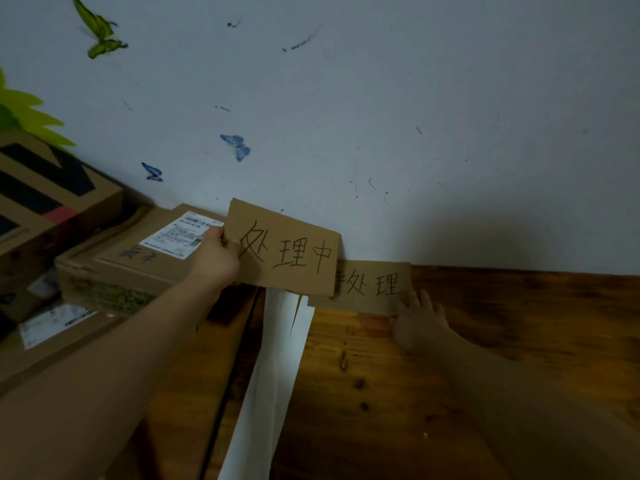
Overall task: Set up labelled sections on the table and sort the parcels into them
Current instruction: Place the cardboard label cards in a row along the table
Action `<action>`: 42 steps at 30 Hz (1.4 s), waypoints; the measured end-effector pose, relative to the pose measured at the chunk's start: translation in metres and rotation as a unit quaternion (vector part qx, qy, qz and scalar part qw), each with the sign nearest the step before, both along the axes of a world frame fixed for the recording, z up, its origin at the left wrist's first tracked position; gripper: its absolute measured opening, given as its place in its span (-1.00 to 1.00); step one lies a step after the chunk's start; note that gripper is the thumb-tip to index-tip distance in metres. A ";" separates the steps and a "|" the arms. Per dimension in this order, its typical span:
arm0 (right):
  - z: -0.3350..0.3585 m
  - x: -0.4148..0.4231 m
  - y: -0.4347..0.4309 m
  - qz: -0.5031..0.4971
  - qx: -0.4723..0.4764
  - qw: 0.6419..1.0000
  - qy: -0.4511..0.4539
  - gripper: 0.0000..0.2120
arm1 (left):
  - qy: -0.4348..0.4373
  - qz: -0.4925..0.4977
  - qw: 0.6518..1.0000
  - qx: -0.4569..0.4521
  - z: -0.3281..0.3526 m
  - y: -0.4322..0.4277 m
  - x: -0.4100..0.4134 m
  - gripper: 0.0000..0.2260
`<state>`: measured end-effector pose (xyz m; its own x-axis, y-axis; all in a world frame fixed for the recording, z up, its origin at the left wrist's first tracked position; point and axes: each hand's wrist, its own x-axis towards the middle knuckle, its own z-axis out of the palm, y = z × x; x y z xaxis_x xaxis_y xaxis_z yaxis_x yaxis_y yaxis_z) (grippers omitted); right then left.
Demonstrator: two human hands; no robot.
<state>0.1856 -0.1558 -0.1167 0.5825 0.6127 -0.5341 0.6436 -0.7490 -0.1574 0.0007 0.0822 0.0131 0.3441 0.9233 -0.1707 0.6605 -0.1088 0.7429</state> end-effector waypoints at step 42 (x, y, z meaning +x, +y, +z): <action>0.031 0.163 -0.224 -0.415 0.208 0.881 0.090 -0.62 | -0.124 0.137 0.975 -0.125 -0.025 -0.199 0.088 -0.68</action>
<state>0.3490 -0.3797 -0.0862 0.8514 0.1799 -0.4927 -0.1619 -0.8033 -0.5731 0.0887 -0.1171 -0.0115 0.1507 0.9263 -0.3453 0.4364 0.2511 0.8640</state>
